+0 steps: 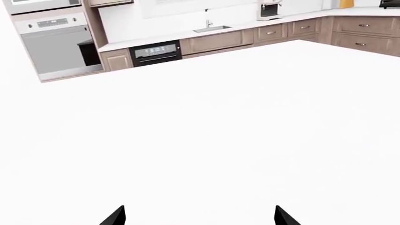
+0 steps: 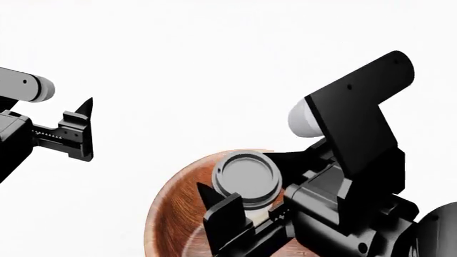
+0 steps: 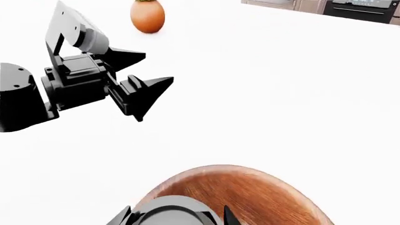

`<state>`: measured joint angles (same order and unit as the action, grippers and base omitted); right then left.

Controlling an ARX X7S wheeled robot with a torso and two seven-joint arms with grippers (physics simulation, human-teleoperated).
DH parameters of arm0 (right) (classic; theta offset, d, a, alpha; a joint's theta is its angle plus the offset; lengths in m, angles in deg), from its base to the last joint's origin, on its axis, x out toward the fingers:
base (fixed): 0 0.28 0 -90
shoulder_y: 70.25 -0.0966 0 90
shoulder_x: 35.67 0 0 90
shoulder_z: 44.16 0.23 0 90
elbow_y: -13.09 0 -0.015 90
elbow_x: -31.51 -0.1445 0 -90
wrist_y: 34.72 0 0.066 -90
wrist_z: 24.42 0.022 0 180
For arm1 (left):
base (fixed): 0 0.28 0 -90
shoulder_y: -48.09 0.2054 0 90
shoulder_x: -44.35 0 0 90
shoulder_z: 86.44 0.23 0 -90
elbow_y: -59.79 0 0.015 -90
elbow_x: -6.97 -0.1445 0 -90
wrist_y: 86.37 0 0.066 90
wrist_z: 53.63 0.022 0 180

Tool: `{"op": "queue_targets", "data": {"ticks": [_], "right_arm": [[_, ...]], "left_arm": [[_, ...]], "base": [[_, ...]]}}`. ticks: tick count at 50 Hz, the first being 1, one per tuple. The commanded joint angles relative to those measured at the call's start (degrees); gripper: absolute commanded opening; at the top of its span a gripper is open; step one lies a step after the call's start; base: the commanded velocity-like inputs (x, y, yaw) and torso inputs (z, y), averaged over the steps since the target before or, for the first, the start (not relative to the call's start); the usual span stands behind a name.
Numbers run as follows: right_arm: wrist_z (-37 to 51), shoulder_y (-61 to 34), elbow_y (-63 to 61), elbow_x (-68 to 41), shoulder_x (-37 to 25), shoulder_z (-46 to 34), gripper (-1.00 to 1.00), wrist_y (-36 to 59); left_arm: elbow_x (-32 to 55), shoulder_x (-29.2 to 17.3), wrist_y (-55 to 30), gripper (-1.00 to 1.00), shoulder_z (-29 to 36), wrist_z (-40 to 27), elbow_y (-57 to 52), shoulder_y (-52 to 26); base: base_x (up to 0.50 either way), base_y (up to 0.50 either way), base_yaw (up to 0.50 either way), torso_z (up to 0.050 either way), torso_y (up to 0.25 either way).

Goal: Place the cup inside the bowl on the dining table and move the bowl to any counter.

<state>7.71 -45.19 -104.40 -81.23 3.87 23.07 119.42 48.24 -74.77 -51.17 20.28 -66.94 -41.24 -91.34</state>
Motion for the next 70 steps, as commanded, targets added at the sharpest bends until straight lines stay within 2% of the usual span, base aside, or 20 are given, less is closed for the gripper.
{"op": "queue_targets", "data": {"ticks": [1,14,20,32,33,50,58,64,70], "right_arm": [[-0.60,2.85,0.17,2.67,-0.31,-0.66,-1.00,0.83],[-3.44,4.51,5.38,11.61,3.41,-4.10,-1.00,1.87],[-4.83,4.18,7.37,12.78,5.16,-5.17,-1.00,1.97],[-3.88,4.81,6.54,10.48,3.97,-4.30,-1.00,0.92],[-3.90,4.88,6.54,10.45,3.90,-4.21,1.00,0.80],[-2.07,1.21,5.28,7.73,2.79,-2.90,1.00,0.43],[-0.11,-1.66,4.60,7.82,-0.06,0.25,1.00,-1.18],[0.08,3.44,2.04,15.22,-3.02,4.10,1.00,-5.85],[0.99,5.00,1.63,13.25,-5.55,4.84,1.00,-5.81]], "left_arm": [[0.35,-0.39,-0.07,1.00,-0.04,0.18,-0.25,0.01],[-0.11,0.62,0.60,1.00,0.73,-0.10,0.82,0.13],[-0.13,1.05,0.60,1.00,0.89,-0.53,0.90,0.15],[-0.05,0.98,0.79,1.00,1.07,-0.48,0.98,0.23],[0.10,0.65,0.71,1.00,0.96,-0.40,0.65,0.44],[0.49,0.51,0.59,1.00,0.94,-0.66,0.35,0.52],[1.12,0.49,1.40,1.00,0.41,-0.04,0.08,0.76],[3.36,0.31,-0.67,1.00,-1.93,-1.56,-0.67,0.34],[3.80,0.04,-1.53,1.00,-1.83,-1.47,-0.43,-0.23]], "base": [[0.00,0.00,0.00,0.000,0.000],[0.00,0.00,0.00,0.000,0.000],[0.00,0.00,0.00,0.000,0.000],[0.00,0.00,0.00,0.000,0.001],[0.00,0.00,0.00,0.000,0.000],[0.00,0.00,0.00,0.000,0.000],[0.00,0.00,0.00,0.000,0.000],[0.00,0.00,0.00,0.000,0.000],[0.00,0.00,0.00,0.000,0.000]]}}
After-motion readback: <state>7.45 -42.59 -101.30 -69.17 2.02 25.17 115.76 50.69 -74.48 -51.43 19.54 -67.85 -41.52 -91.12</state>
